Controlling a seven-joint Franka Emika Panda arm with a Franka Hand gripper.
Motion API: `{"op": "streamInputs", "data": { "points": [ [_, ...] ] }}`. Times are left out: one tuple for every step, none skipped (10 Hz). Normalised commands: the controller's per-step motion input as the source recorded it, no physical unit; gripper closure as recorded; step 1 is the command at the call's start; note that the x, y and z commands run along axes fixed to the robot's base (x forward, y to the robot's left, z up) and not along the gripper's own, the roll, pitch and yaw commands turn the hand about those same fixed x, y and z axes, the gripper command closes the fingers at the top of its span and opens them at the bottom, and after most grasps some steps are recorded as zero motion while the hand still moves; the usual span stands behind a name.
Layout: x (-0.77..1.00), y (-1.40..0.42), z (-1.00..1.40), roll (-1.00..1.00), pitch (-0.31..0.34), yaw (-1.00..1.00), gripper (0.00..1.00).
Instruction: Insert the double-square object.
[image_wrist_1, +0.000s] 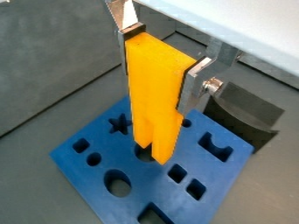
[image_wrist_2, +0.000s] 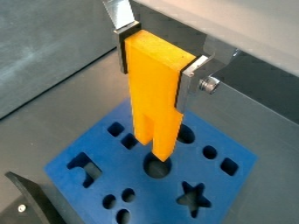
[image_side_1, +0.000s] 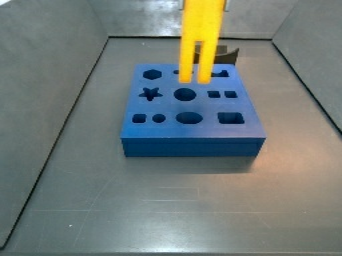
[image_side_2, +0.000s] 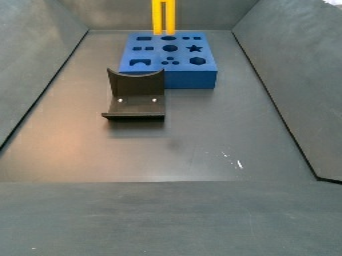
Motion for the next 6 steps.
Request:
{"op": "streamInputs", "data": {
  "points": [
    [1.00, 0.06, -0.16, 0.13, 0.026, 0.00, 1.00],
    [1.00, 0.10, -0.15, 0.14, 0.026, 0.00, 1.00],
    [1.00, 0.09, -0.15, 0.10, 0.010, 0.00, 1.00],
    [1.00, 0.07, -0.15, 0.09, 0.000, 0.00, 1.00],
    [1.00, 0.04, -0.14, 0.06, 0.000, 0.00, 1.00],
    [1.00, 0.01, -0.16, 0.04, 0.000, 0.00, 1.00]
  ]
}}
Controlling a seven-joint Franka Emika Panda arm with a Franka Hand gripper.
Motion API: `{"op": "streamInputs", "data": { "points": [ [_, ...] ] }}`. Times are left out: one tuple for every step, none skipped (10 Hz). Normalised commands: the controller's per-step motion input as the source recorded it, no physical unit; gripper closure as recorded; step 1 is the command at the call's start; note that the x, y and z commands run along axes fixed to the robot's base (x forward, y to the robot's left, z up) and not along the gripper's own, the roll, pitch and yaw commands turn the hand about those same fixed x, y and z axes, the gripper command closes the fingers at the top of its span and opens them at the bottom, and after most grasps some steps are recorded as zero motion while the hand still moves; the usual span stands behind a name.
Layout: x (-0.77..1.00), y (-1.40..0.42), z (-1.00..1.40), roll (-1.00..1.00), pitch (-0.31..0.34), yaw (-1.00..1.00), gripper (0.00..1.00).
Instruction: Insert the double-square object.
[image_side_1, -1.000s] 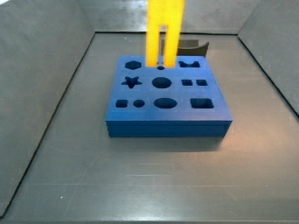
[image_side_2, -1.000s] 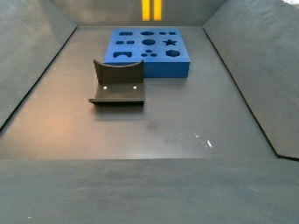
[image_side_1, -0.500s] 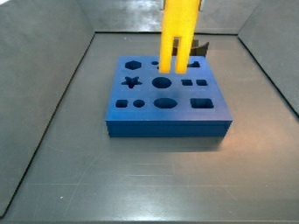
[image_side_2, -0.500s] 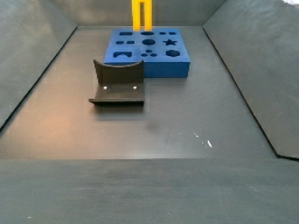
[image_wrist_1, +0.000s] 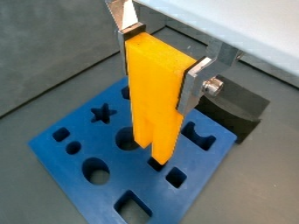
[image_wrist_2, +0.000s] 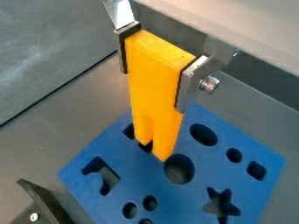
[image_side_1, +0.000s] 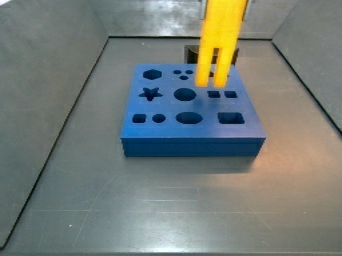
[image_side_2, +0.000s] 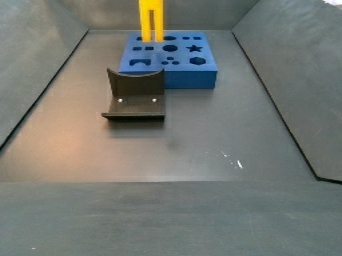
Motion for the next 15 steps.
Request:
{"op": "streamInputs", "data": {
  "points": [
    [1.00, 0.00, -0.19, 0.07, 0.000, 0.00, 1.00],
    [1.00, 0.00, -0.18, 0.06, 0.000, 0.00, 1.00],
    [1.00, 0.00, -0.17, 0.07, 0.000, 0.00, 1.00],
    [1.00, 0.00, -0.21, 0.15, 0.019, 0.00, 1.00],
    [0.34, -0.10, -0.05, 0.13, 0.066, 0.09, 1.00],
    [0.07, -0.08, 0.00, 0.07, 0.046, 0.10, 1.00],
    [0.00, -0.12, 0.00, 0.06, 0.000, 0.09, 1.00],
    [0.00, -0.02, -0.05, 0.07, 0.000, 0.05, 1.00],
    [-0.17, 0.00, -0.07, 0.06, 0.000, 0.00, 1.00],
    [-0.31, 0.01, -0.02, 0.02, -0.009, 0.00, 1.00],
    [-0.25, 0.01, 0.00, 0.00, -0.020, 0.00, 1.00],
    [0.00, 0.00, -0.01, 0.00, -0.026, 0.05, 1.00],
    [0.01, 0.00, -0.08, 0.00, -0.037, 0.14, 1.00],
    [0.28, 0.00, -0.11, 0.00, -0.009, 0.23, 1.00],
    [0.33, 0.00, -0.12, 0.00, 0.000, 0.29, 1.00]
  ]
}}
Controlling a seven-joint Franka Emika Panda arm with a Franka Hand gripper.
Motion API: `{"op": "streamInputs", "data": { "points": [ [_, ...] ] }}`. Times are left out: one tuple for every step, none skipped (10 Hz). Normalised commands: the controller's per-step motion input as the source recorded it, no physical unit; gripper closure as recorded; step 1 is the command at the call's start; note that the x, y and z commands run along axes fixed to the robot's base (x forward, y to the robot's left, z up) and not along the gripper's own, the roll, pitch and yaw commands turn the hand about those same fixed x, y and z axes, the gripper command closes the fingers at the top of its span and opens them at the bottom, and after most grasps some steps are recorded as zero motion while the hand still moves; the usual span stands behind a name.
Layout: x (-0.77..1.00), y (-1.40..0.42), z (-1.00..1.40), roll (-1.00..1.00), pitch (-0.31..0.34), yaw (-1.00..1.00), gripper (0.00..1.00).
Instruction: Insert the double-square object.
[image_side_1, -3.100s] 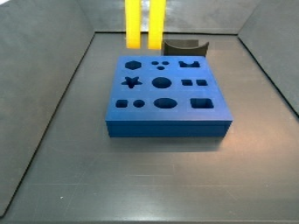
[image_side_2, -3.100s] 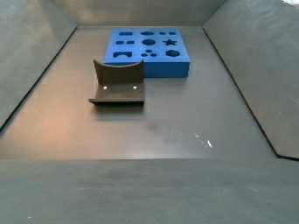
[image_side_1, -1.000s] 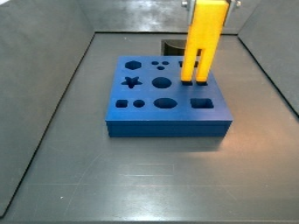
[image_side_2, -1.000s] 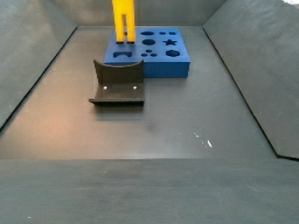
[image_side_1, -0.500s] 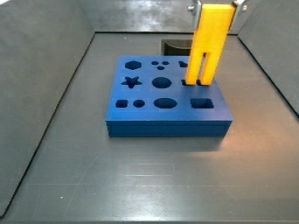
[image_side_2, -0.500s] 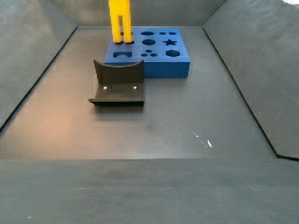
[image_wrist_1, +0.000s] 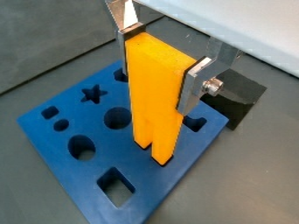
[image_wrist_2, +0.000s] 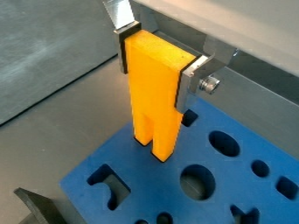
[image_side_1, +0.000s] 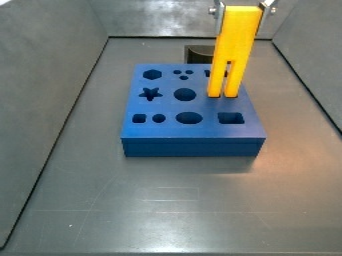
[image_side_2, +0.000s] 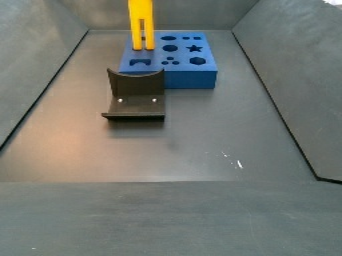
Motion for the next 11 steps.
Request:
{"op": "streamInputs", "data": {
  "points": [
    [0.18, 0.01, -0.14, 0.00, -0.006, 0.25, 1.00],
    [0.00, 0.00, -0.14, 0.00, -0.013, 0.08, 1.00],
    [-0.15, 0.04, -0.09, 0.00, -0.011, 0.00, 1.00],
    [-0.26, 0.07, 0.00, 0.00, -0.031, 0.00, 1.00],
    [-0.34, 0.04, 0.00, -0.01, -0.076, 0.00, 1.00],
    [-0.17, 0.00, 0.00, -0.01, -0.083, 0.00, 1.00],
    [0.00, 0.00, 0.00, -0.01, -0.050, 0.00, 1.00],
    [0.07, 0.00, -0.06, 0.00, -0.034, 0.06, 1.00],
    [0.05, -0.05, -0.03, 0.00, -0.021, 0.08, 1.00],
    [0.03, -0.07, -0.04, 0.00, -0.031, 0.09, 1.00],
    [0.05, -0.08, -0.05, 0.00, -0.026, 0.08, 1.00]
  ]
}}
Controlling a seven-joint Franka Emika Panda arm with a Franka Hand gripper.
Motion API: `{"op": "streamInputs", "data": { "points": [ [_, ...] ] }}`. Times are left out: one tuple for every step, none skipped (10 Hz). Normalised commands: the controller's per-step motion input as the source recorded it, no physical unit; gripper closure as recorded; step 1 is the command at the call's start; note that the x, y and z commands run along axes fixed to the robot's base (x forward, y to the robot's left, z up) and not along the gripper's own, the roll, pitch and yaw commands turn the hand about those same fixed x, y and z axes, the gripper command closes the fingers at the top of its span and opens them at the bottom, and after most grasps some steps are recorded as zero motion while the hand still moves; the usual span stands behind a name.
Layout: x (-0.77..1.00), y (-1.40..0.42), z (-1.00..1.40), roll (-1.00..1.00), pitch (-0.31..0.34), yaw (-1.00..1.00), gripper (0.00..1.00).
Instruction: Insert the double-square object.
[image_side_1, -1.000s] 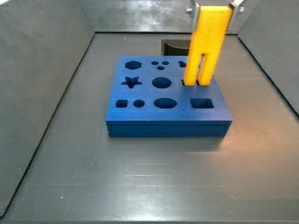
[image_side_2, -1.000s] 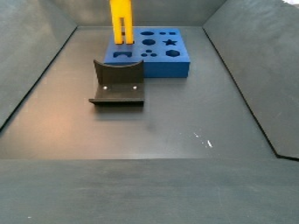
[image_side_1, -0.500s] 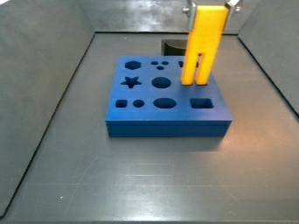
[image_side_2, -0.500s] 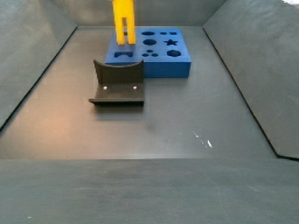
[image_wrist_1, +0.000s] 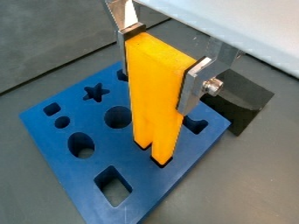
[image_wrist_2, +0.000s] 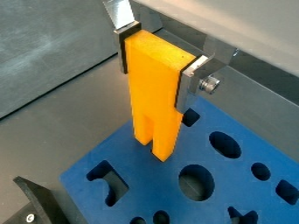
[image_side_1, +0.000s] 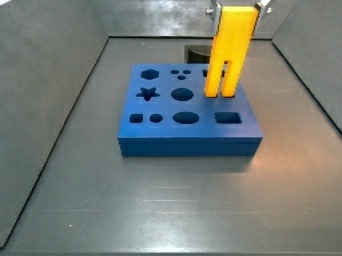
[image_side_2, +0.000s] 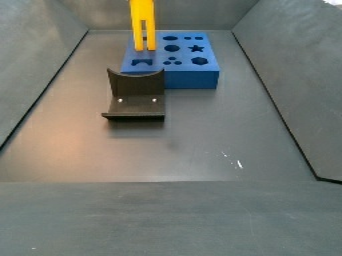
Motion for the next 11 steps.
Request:
{"op": "streamInputs", "data": {
  "points": [
    [0.02, -0.04, -0.12, 0.00, -0.017, 0.01, 1.00],
    [0.00, 0.00, -0.15, 0.01, -0.036, 0.00, 1.00],
    [0.00, 0.00, -0.19, 0.00, -0.063, 0.00, 1.00],
    [0.00, 0.00, -0.25, 0.00, -0.077, 0.00, 1.00],
    [0.00, 0.00, -0.32, 0.00, -0.084, 0.00, 1.00],
    [0.00, 0.00, -0.54, 0.01, -0.106, 0.00, 1.00],
    [0.01, 0.00, -0.73, 0.07, -0.113, 0.00, 1.00],
    [0.02, 0.00, -0.77, 0.07, -0.116, 0.00, 1.00],
    [0.00, 0.00, -0.74, 0.08, -0.114, 0.00, 1.00],
    [0.00, 0.00, -0.73, 0.07, -0.117, 0.00, 1.00],
    [0.00, 0.00, -0.65, 0.07, -0.120, 0.00, 1.00]
  ]
}}
